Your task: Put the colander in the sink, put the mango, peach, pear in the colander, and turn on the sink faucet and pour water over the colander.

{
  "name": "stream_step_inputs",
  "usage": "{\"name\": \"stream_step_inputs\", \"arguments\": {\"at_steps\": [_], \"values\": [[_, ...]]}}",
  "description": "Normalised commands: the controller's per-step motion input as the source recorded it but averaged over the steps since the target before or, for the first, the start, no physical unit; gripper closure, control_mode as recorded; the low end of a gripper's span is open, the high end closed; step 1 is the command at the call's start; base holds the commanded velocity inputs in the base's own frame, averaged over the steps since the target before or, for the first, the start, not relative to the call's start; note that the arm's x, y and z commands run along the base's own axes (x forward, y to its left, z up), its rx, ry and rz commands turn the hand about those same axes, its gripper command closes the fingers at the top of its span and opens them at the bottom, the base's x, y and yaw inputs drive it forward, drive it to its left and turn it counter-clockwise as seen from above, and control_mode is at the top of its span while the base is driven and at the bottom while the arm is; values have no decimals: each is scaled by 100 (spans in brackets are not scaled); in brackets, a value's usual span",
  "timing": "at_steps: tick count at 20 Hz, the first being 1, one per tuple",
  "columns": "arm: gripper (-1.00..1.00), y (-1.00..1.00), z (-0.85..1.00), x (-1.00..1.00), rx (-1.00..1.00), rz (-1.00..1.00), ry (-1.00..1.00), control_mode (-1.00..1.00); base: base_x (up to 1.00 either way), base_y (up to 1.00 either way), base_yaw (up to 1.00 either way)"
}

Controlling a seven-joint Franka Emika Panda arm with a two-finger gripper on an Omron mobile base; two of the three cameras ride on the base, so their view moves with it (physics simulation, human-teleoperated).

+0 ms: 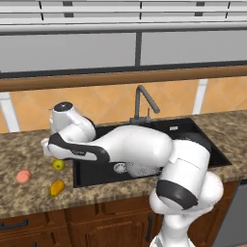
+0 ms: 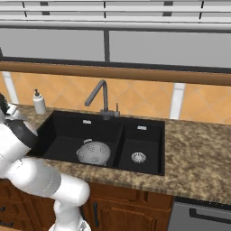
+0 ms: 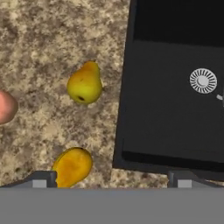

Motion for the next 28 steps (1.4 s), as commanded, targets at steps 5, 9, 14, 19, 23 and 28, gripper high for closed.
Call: {"name": "stream_step_inputs", "arguments": {"at_steps": [5,9,14,19,23,28], "values": [[-100,4,-37,35,0,-1,4,-100,0,0,0],[-100,5,-45,36,0,0,5,-100,0,0,0],[-100,21,-38,27,0,-2,0,-100,0,0,0],[-100,11,-27,21,0,-1,1,-100,0,0,0],[-100,15,-16,34,0,-1,1,-100,0,0,0],[-100,3,-25,36,0,-3,6,-100,0,0,0]]}}
